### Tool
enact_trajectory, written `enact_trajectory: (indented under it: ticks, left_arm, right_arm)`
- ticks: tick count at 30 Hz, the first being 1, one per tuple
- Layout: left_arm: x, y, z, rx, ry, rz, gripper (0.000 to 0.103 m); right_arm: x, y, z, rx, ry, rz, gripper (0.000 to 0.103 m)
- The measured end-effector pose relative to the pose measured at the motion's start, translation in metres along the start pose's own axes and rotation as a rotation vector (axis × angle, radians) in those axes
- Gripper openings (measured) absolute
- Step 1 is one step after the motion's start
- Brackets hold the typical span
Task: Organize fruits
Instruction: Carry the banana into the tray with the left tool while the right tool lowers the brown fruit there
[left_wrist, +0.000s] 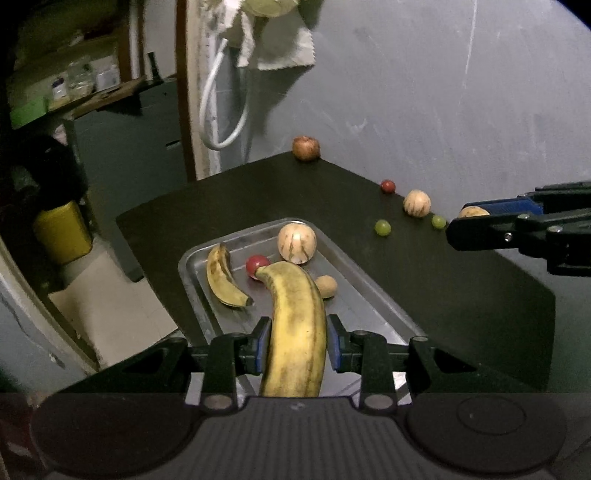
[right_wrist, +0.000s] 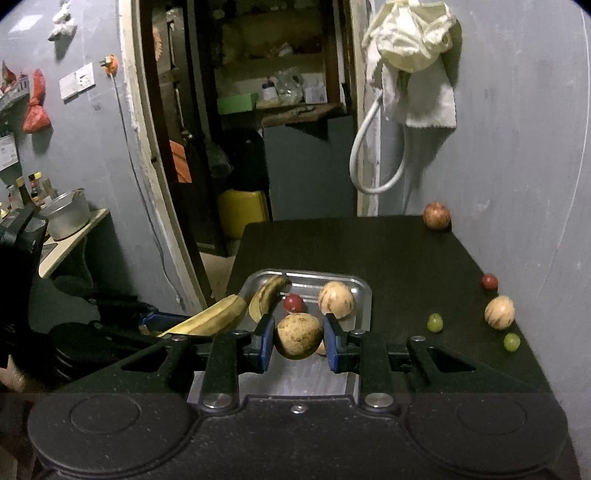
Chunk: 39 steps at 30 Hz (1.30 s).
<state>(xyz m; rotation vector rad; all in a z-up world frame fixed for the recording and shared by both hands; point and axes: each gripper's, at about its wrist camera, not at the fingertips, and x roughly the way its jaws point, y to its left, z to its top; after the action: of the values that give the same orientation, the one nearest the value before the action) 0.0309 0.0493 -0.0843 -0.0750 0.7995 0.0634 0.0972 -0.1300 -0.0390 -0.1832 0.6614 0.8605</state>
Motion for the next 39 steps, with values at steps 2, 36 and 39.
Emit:
enact_trajectory:
  ticks: [2, 36, 39]
  left_arm:
    - [0.01, 0.004, 0.002, 0.037, 0.011, -0.018, 0.033]
    - [0.118, 0.038, 0.002, 0.457, 0.056, -0.222, 0.034]
    - [0.118, 0.039, 0.001, 0.457, 0.049, -0.225, 0.034]
  right_arm:
    - [0.007, 0.0, 0.0, 0.016, 0.015, -0.004, 0.03]
    - [0.166, -0.011, -0.035, 0.049, 0.257, -0.071, 0.03]
    - [0.17, -0.01, -0.038, 0.044, 0.269, -0.071, 0.03]
